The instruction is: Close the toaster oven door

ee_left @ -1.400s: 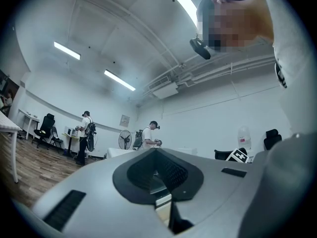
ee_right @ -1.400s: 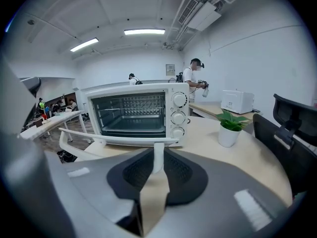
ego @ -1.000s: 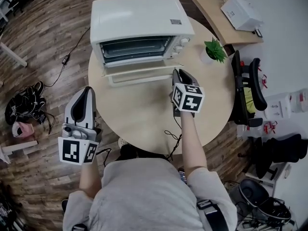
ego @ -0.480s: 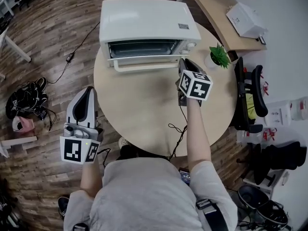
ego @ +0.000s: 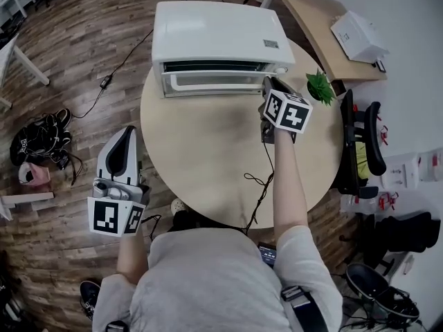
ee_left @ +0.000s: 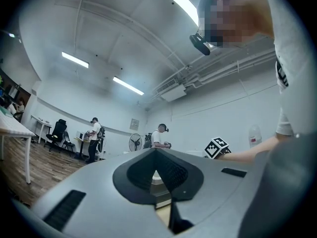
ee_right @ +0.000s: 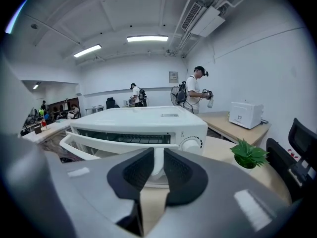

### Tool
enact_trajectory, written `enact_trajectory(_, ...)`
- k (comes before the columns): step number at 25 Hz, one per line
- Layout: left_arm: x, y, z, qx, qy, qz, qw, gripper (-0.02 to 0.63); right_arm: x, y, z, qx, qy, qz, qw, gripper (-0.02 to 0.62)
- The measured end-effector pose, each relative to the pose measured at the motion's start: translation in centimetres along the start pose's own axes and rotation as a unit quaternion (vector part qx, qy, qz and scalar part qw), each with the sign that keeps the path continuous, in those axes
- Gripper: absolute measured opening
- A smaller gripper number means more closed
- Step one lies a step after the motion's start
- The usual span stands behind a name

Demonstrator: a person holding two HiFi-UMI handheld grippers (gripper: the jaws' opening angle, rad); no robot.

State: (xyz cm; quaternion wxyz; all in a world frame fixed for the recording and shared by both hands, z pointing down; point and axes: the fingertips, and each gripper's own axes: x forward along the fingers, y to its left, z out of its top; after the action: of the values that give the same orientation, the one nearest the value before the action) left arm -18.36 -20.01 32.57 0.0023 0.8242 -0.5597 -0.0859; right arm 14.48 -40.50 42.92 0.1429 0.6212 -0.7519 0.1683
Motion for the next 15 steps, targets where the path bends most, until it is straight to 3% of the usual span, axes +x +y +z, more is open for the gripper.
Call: enact_trajectory(15, -1.1, 1.4, 0.1, 0.001, 0.000, 0.027, 0.9996, 0.006, 2.0, -0.2, 2.2, -0.003, 0.004, -0.017, 1.000, 0.066)
